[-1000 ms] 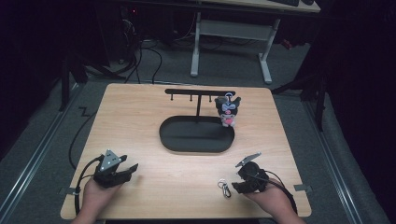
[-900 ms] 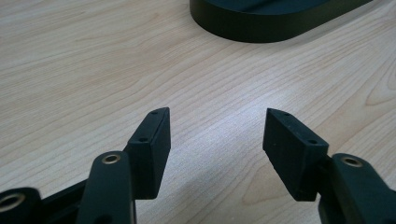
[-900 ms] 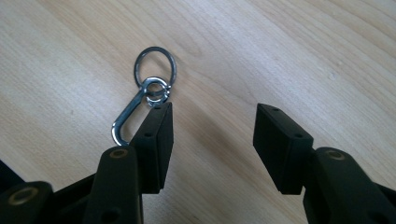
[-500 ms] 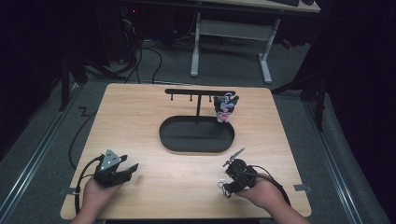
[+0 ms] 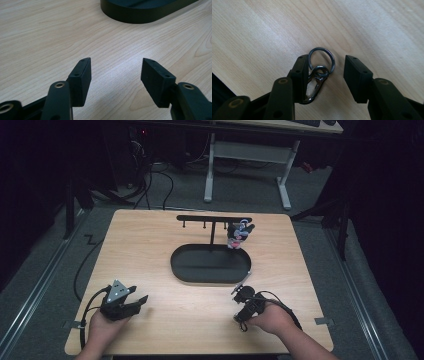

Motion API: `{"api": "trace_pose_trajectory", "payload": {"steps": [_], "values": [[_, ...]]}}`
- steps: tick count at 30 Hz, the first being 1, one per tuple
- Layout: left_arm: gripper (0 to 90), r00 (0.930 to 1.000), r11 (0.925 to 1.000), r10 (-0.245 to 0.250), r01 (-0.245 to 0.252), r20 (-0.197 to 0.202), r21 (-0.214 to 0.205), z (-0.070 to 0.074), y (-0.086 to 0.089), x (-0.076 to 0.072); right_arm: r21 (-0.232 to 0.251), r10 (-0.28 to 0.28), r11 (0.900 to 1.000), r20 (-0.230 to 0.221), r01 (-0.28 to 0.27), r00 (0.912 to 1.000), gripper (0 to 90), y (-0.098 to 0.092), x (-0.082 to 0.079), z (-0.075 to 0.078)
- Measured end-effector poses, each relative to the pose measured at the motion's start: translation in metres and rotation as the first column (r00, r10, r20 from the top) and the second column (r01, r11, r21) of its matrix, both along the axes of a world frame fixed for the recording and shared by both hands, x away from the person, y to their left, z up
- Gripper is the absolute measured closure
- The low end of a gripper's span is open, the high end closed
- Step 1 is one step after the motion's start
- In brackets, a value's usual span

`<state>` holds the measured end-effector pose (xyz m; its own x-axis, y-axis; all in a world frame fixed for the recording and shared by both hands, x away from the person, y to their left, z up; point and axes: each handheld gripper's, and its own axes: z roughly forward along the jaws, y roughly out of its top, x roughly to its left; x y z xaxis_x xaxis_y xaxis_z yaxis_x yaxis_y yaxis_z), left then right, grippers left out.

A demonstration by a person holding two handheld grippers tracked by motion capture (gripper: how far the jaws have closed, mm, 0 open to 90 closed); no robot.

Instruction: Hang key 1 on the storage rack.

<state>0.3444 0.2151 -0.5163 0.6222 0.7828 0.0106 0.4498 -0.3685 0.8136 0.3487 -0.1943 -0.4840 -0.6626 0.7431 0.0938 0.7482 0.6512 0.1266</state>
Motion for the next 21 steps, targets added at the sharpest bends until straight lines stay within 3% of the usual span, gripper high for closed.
{"api": "trace_pose_trajectory", "payload": {"steps": [4,11,15,21], "values": [[42.1,1.0000,1.0000,0.000,0.000,0.000,-0.002,0.0000,0.0005,0.0003,-0.005,0.011,0.9999,-0.022,-0.012,0.9997,62.8,0.0029,-0.0007,-0.0033],[42.1,1.0000,1.0000,0.000,0.000,-0.001,-0.003,-0.0001,0.0004,0.0005,-0.011,0.023,0.9997,-0.008,-0.023,0.9997,71.6,0.0068,-0.0015,-0.0023],[42.1,1.0000,1.0000,0.000,0.000,0.000,-0.002,0.0001,0.0004,0.0007,-0.019,0.059,0.9981,-0.002,-0.059,0.9983,72.8,0.0065,-0.0007,-0.0016],[42.2,1.0000,1.0000,0.000,0.000,0.000,-0.001,0.0002,0.0007,0.0007,-0.038,0.070,0.9968,-0.001,-0.070,0.9976,73.6,0.0096,-0.0011,-0.0004]]}}
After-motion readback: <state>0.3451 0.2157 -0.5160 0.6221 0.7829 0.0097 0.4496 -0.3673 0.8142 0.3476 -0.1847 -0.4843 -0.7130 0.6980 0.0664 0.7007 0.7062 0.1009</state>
